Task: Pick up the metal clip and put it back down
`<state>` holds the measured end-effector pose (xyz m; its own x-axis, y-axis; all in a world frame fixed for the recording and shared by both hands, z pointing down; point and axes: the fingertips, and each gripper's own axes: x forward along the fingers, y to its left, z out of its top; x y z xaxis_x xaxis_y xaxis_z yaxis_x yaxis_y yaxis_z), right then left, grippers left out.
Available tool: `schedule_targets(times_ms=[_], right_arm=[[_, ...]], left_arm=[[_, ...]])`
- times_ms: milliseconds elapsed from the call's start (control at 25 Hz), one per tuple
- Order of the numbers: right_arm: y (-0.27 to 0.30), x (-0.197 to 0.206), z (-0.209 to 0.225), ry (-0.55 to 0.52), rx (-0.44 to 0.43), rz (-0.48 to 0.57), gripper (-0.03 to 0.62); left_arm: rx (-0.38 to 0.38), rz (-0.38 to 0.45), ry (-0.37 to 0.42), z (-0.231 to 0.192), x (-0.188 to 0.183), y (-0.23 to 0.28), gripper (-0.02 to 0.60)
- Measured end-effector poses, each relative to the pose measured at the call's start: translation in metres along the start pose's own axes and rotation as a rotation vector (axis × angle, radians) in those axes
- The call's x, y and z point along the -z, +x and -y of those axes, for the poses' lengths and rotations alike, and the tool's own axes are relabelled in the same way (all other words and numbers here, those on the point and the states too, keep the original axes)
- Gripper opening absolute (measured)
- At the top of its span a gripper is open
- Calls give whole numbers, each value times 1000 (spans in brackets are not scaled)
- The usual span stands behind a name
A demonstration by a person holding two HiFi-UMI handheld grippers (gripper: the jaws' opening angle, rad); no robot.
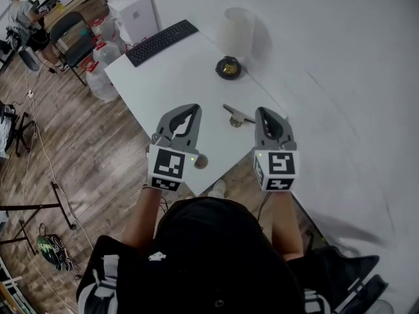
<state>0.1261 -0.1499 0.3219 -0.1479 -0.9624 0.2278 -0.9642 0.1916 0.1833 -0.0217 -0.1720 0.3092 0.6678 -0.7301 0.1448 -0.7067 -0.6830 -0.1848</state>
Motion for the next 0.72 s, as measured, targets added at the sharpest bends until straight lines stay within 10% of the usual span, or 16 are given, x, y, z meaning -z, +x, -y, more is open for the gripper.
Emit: schedule_targets(times_ms=[720], right_arm=[[-2,4,2,-7,-10,-4,35]], left_arm=[[3,2,1,7,-1,6,25]])
